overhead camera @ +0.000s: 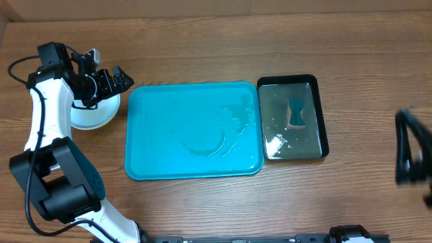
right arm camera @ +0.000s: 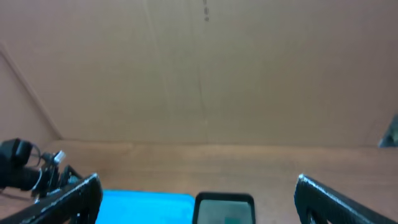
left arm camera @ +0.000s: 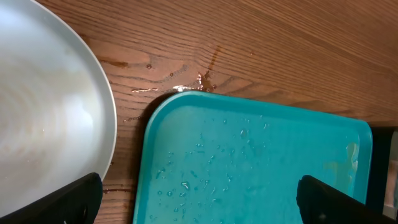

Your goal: Clean dirty plates on tray and stack at the side

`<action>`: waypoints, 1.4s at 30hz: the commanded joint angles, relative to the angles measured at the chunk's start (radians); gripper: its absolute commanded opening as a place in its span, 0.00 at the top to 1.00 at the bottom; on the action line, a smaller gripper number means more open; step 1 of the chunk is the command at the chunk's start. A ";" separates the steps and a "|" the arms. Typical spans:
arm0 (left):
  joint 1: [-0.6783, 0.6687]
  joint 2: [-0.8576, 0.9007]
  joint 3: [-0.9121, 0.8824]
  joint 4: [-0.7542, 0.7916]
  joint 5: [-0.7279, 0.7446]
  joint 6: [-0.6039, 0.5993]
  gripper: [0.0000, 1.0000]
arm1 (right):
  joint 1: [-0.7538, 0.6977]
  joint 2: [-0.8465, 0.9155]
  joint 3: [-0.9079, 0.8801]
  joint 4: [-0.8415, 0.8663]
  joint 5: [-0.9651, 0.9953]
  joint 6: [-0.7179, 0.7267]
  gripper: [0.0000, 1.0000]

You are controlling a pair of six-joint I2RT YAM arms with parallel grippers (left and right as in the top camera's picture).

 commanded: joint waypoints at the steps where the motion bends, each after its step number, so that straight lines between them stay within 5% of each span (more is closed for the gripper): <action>1: -0.002 0.000 -0.006 -0.003 0.015 0.026 0.00 | 0.005 -0.029 0.008 -0.045 0.003 0.001 0.00; 7: -0.003 0.000 -0.006 -0.003 0.016 0.026 0.00 | 0.005 -0.068 -0.002 -0.119 0.006 -0.014 0.00; 14: -0.003 0.000 -0.006 -0.003 0.015 0.026 0.00 | 0.005 -0.192 -0.212 0.063 0.009 -0.014 0.00; 18: -0.003 0.000 -0.006 -0.003 0.016 0.026 0.00 | 0.005 -0.404 -0.624 0.397 0.009 -0.013 0.00; 28: -0.003 0.000 -0.006 -0.003 0.016 0.026 0.00 | 0.005 -0.740 -1.327 0.909 -0.078 -0.010 0.00; 42: -0.004 0.000 -0.006 -0.003 0.015 0.026 0.00 | 0.005 -0.978 -1.987 1.608 -0.131 -0.002 0.00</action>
